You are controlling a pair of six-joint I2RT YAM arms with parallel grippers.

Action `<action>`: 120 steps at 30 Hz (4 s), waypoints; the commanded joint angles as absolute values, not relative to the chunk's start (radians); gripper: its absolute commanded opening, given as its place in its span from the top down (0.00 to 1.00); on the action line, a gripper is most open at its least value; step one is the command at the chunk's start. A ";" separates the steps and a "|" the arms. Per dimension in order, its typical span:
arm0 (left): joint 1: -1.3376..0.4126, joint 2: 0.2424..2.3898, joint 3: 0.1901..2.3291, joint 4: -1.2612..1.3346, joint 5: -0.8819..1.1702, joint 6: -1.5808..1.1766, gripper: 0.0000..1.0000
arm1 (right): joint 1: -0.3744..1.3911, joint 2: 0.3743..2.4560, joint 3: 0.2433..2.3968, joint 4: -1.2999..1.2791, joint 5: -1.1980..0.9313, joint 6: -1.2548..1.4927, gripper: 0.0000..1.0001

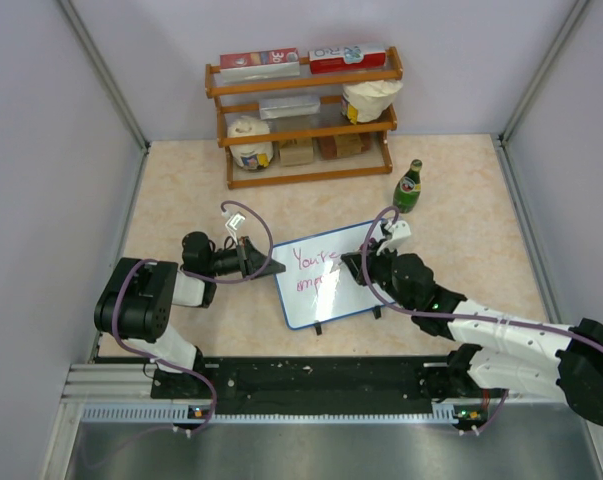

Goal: Write a sentence on the whiteboard

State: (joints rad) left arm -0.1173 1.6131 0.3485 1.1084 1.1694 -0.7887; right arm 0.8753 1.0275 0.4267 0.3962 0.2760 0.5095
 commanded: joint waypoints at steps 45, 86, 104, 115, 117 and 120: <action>-0.101 1.632 0.345 1.169 1.118 -0.739 1.00 | 0.848 0.986 0.431 0.361 0.293 0.515 1.00; -0.101 1.631 0.344 1.169 1.118 -0.739 1.00 | 0.830 0.988 0.480 0.371 0.290 0.511 1.00; -0.101 1.632 0.345 1.169 1.120 -0.739 1.00 | 0.830 0.960 0.425 0.328 0.244 0.523 1.00; -0.101 1.632 0.345 1.169 1.118 -0.742 1.00 | 0.830 0.943 0.408 0.295 0.221 0.522 1.00; -0.101 1.634 0.345 1.169 1.117 -0.742 1.00 | 0.830 0.942 0.408 0.288 0.216 0.520 1.00; -0.101 1.632 0.345 1.167 1.118 -0.741 1.00 | 0.831 0.940 0.413 0.276 0.213 0.508 1.00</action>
